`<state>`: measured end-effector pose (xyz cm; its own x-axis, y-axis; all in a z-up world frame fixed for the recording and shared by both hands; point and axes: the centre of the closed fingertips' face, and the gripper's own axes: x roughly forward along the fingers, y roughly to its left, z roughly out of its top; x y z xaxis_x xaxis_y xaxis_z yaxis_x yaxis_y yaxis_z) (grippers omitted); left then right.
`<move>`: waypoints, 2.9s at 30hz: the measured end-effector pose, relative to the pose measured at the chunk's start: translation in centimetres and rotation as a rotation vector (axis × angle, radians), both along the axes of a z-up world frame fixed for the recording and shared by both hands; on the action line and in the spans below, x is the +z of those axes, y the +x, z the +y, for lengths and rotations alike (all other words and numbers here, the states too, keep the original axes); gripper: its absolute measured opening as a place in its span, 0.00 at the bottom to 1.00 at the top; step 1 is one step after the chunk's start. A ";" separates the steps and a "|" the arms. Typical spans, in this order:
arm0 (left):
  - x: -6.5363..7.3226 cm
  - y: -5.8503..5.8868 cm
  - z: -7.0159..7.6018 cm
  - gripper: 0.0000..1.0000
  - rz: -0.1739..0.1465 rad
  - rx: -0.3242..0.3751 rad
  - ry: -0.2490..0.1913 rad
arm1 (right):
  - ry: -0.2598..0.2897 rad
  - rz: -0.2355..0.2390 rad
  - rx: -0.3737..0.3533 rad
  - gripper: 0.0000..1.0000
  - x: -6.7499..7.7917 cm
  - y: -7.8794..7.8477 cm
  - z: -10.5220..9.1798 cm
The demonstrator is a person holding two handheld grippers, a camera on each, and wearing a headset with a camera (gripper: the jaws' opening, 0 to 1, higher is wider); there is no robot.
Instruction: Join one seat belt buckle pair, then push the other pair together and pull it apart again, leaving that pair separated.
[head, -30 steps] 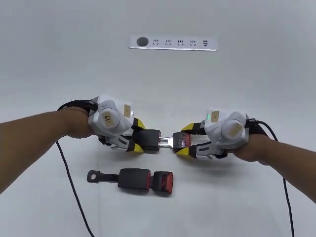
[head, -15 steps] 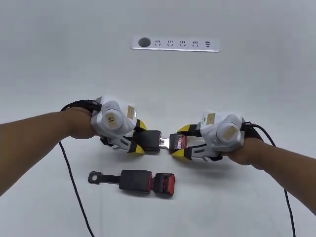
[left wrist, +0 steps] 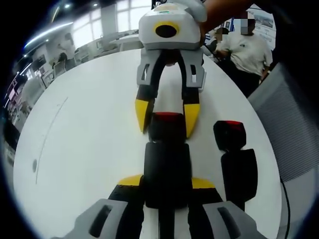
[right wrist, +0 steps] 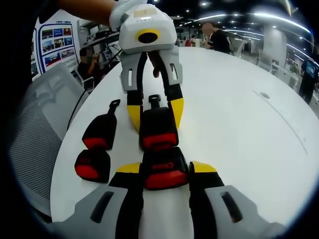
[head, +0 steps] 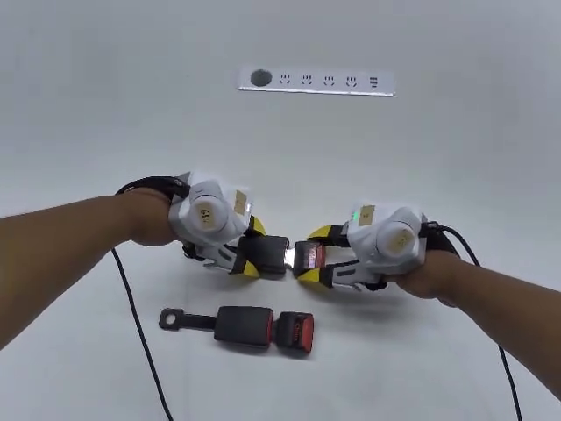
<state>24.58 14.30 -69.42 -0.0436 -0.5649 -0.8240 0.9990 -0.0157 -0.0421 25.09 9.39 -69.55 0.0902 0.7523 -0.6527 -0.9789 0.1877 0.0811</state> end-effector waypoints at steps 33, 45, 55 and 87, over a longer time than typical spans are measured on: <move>0.1 0.0 -0.2 0.34 -0.002 -0.003 0.004 | -0.033 -0.009 0.021 0.35 0.3 -0.2 0.3; 0.2 0.0 -0.2 0.35 0.001 0.011 -0.014 | -0.031 -0.009 0.031 0.35 0.4 -0.2 0.2; 0.3 -0.1 -0.3 0.36 -0.003 0.007 -0.029 | -0.034 -0.011 0.043 0.35 0.2 -0.2 -0.6; 0.3 -0.1 -0.3 0.36 -0.004 0.052 -0.051 | -0.032 -0.008 0.021 0.35 0.7 -0.7 -7.4</move>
<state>24.52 13.97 -69.10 -0.0097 -0.6072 -0.7945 0.9987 0.0347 -0.0386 24.35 1.99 -68.80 0.0795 0.7329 -0.6757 -0.9832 0.1693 0.0680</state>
